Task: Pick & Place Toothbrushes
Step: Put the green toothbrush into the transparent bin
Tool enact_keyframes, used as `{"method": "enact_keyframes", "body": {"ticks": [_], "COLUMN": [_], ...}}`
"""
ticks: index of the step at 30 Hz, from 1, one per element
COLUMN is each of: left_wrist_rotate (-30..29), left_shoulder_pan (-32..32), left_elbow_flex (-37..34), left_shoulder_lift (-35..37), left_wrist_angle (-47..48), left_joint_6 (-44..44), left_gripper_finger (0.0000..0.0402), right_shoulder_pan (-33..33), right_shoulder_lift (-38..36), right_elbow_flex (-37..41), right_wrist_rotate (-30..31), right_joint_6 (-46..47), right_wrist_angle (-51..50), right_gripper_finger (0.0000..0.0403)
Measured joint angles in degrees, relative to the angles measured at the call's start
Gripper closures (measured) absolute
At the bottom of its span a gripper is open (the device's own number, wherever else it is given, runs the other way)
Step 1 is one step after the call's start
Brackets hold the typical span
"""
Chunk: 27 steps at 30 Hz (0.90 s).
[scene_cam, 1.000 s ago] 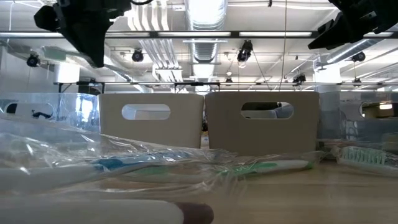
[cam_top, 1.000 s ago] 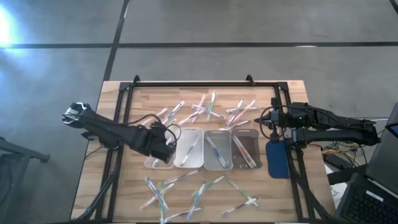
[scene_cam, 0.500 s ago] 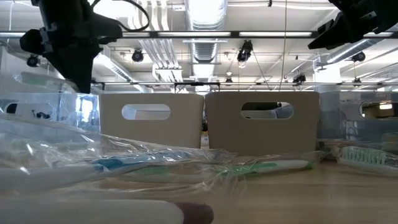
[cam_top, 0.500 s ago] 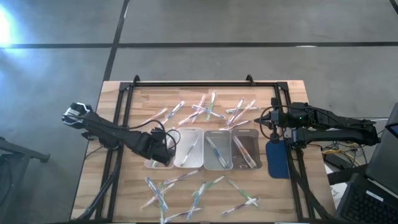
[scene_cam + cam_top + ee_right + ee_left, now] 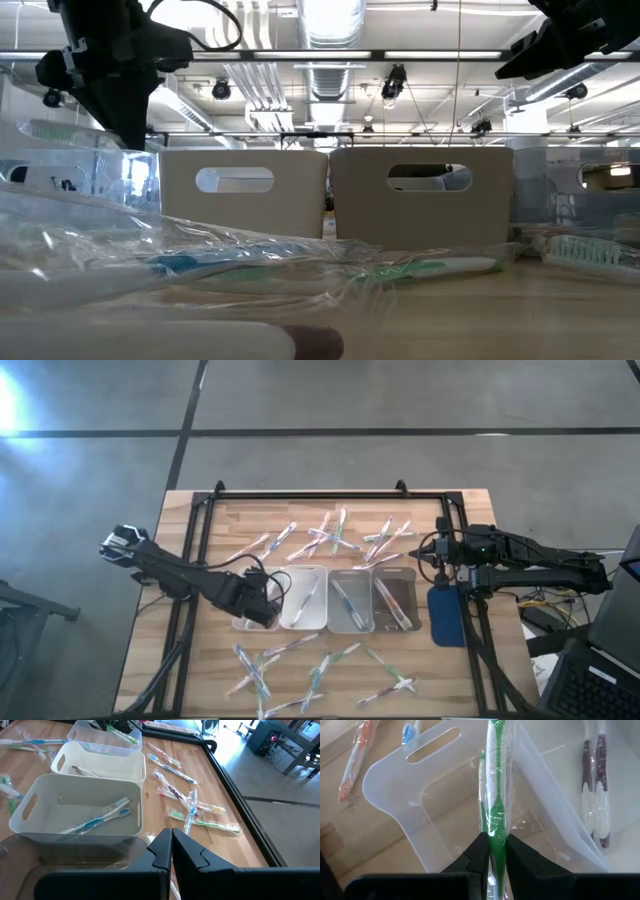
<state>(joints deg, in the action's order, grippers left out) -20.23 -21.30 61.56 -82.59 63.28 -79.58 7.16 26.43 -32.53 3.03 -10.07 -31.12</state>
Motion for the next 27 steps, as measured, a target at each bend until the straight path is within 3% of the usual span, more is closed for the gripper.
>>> {"method": "enact_keyframes", "body": {"ticks": [6,16,27], "left_wrist_rotate": [-0.15,0.97,1.33], "left_shoulder_pan": [-0.20,-0.24,-0.20], "left_elbow_flex": [-0.46,-8.86,-13.89], "left_shoulder_lift": [0.02,0.02,0.02], "left_wrist_angle": [-0.37,-10.58,-14.45], "left_joint_6": [0.86,0.94,0.23], "left_gripper_finger": [0.0351,0.0351,0.0351], "right_shoulder_pan": [0.00,0.00,0.00], "right_shoulder_lift": [0.01,0.00,-0.01], "right_elbow_flex": [0.00,0.00,0.00], "right_wrist_rotate": [0.00,-0.02,-0.02], "right_joint_6": [0.00,-0.01,0.00], "right_wrist_angle": [0.01,0.01,0.01], "right_gripper_finger": [0.0394,0.0394,0.0394]}}
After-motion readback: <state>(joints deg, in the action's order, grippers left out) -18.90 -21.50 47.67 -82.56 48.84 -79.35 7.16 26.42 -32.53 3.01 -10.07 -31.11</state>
